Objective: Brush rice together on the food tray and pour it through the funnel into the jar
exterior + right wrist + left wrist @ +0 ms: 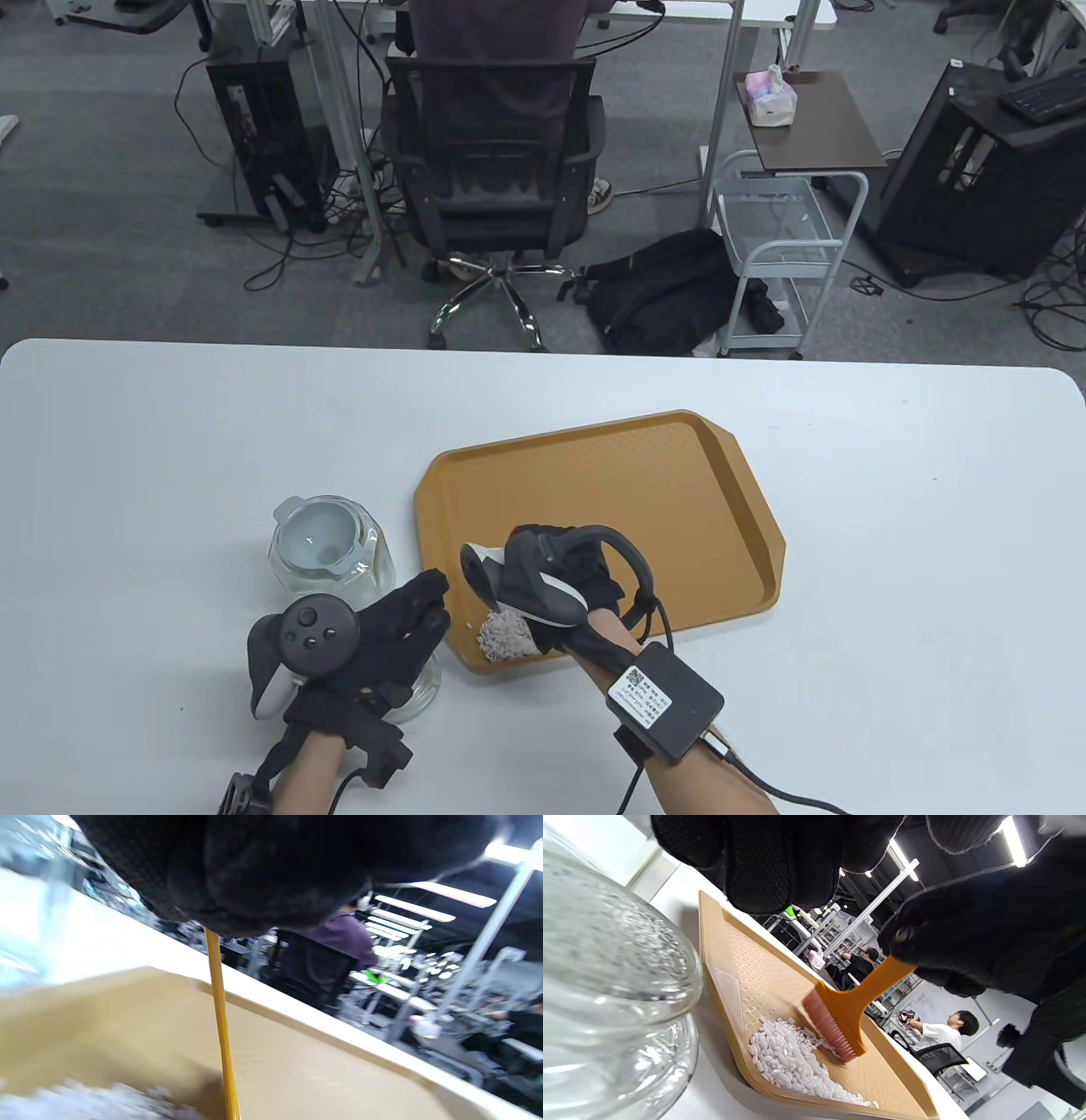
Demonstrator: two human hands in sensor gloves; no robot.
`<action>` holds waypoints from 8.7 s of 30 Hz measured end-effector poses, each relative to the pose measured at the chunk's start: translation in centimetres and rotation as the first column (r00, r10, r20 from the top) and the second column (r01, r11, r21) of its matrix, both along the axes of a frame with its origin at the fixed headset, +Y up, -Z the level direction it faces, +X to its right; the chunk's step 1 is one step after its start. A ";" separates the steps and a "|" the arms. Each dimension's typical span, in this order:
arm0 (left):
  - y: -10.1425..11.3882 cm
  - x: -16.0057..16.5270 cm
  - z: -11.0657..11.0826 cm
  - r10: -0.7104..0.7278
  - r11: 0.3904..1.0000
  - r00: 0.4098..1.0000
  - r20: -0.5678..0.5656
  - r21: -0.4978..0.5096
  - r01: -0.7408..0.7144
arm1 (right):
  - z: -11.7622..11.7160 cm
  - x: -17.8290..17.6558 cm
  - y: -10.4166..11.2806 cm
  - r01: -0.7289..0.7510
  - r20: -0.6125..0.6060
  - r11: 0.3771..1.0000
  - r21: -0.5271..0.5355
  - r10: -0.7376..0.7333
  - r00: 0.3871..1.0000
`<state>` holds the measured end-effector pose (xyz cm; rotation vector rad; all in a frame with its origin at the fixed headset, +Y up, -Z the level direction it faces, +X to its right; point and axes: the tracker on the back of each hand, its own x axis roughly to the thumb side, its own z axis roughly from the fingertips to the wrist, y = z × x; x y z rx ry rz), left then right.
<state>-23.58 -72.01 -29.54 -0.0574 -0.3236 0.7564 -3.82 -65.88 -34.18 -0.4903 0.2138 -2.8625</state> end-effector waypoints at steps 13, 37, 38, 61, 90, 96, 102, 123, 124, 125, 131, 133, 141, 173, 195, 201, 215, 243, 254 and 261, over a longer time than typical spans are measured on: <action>-0.1 0.4 0.1 -0.024 1.000 1.000 0.014 -0.005 0.024 | 2.8 2.0 3.7 0.104 -0.012 0.990 0.100 -0.103 0.995; 0.0 1.2 0.4 -0.023 1.000 0.999 0.043 0.006 0.023 | 2.2 0.4 -0.1 0.111 0.062 0.994 0.012 -0.112 0.992; 0.0 1.2 0.4 -0.023 1.000 0.999 0.043 0.006 0.023 | 2.1 0.1 0.0 0.127 0.059 0.992 0.015 -0.128 0.990; 0.2 1.0 0.4 -0.023 1.000 0.999 0.038 -0.003 0.023 | 3.6 2.5 2.0 0.007 0.129 0.989 0.145 -0.026 0.991; 0.5 -0.1 0.4 0.021 1.000 1.000 0.009 0.003 -0.021 | 2.3 -0.8 1.6 0.322 0.123 0.946 -0.021 -0.318 0.940; 0.7 -0.8 0.3 0.054 0.999 0.999 -0.001 0.000 -0.054 | 2.8 1.3 3.4 0.187 0.166 0.977 0.100 -0.202 0.965; 0.9 -1.1 0.2 0.076 0.997 0.997 -0.004 0.002 -0.076 | 1.5 2.7 2.9 -0.083 0.266 0.971 0.224 0.021 0.964; 1.0 -1.8 0.3 0.091 0.996 0.995 -0.027 0.005 -0.091 | 2.6 -3.7 -0.4 -0.063 -0.083 0.982 0.177 0.079 0.993; 1.1 -1.9 0.2 0.091 0.996 0.995 -0.028 0.005 -0.091 | 2.8 -3.9 -0.3 -0.052 -0.093 0.984 0.170 0.068 0.993; 1.1 -1.9 0.2 0.091 0.996 0.995 -0.029 0.004 -0.091 | 3.0 -4.0 -0.3 -0.045 -0.104 0.986 0.163 0.063 0.993; 1.1 -1.8 0.2 0.085 0.996 0.996 -0.025 0.004 -0.085 | 4.8 -4.3 0.3 0.010 -0.174 0.998 0.069 0.002 0.985; 1.1 -1.8 0.2 0.085 0.996 0.996 -0.025 0.004 -0.085 | 5.3 -4.2 0.5 0.028 -0.181 0.998 0.057 -0.017 0.983; 0.9 -1.7 0.2 0.077 0.997 0.997 -0.019 0.006 -0.077 | 6.0 -1.9 2.2 0.020 -0.087 0.983 0.182 -0.004 0.996; 0.2 -0.8 0.0 0.009 0.999 1.000 -0.013 -0.033 -0.009 | 7.4 6.9 4.1 0.379 -0.041 0.886 0.268 -0.382 0.923; -0.5 0.8 0.0 -0.122 0.990 0.992 -0.004 -0.066 0.122 | 6.8 33.0 -6.3 0.264 0.582 0.884 0.386 -0.455 0.674; -0.1 0.8 0.3 -0.151 0.988 0.988 -0.036 -0.043 0.149 | 6.4 35.2 -8.0 0.392 0.619 0.875 0.284 -0.479 0.622; 0.0 0.9 0.5 -0.138 0.990 0.990 -0.023 -0.032 0.137 | 6.0 36.6 -10.7 0.508 0.788 0.861 -0.015 -0.303 0.536; 0.7 8.2 -5.9 -0.496 0.827 0.856 -0.147 -0.381 0.414 | -2.9 28.4 -8.5 0.377 0.651 0.923 -0.078 -0.240 0.720; -1.0 8.3 -8.4 -0.574 0.703 0.811 -0.111 -0.576 0.418 | -5.7 28.8 -10.7 0.419 0.719 0.895 -0.153 -0.190 0.668; -1.6 7.7 -9.3 -0.498 0.695 0.863 -0.087 -0.634 0.337 | -6.2 29.2 -11.4 0.427 0.698 0.898 -0.103 -0.241 0.674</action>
